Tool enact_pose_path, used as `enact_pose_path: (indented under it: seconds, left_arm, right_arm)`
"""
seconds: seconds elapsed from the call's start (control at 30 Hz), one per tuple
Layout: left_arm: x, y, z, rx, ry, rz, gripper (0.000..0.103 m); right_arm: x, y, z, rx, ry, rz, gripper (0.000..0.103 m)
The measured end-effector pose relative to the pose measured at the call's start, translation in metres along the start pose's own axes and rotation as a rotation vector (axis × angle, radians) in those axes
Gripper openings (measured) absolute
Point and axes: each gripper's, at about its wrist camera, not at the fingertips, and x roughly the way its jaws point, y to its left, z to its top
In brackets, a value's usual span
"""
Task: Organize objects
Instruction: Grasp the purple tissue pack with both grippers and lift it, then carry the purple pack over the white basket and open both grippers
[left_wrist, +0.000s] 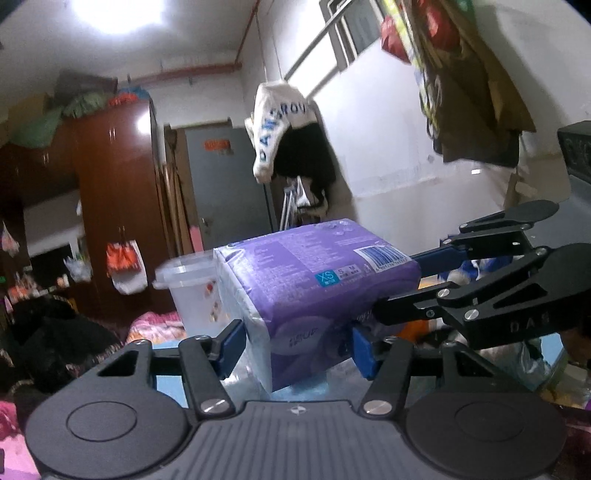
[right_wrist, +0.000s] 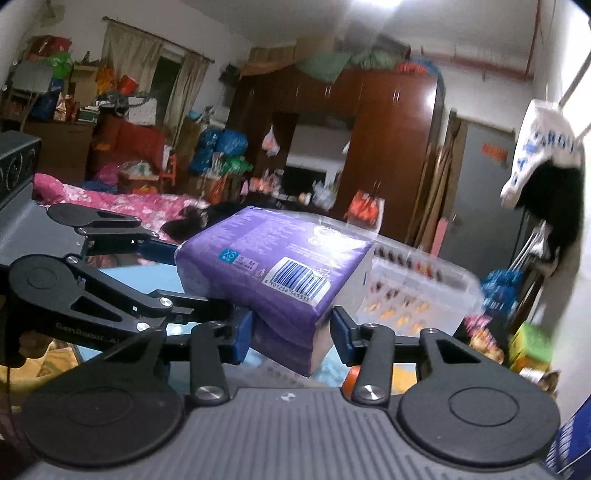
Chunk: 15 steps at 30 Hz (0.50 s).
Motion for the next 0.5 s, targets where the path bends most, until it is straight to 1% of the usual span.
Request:
enact_pose_path:
  seconds: [0.13,0.23,0.37,0.5]
  left_arm:
    - [-0.009,-0.002,0.014,0.011,-0.046,0.004,0.063]
    - [-0.006,0.000,0.030,0.023,-0.063,0.004,0.063]
    - [0.009,0.010,0.065,0.026,-0.073,-0.020,0.063]
    - [0.037,0.028,0.104,0.004,-0.043,-0.061,0.063]
  right_arm:
    - [-0.009,-0.004,0.009,0.011,-0.051,-0.013,0.048]
    - [-0.007,-0.013,0.021,0.012,-0.064,-0.023,0.048]
    - [-0.001,-0.035,0.048,0.030,-0.069,-0.033,0.048]
    - [0.016,-0.060,0.077,0.060,-0.049,-0.047,0.048]
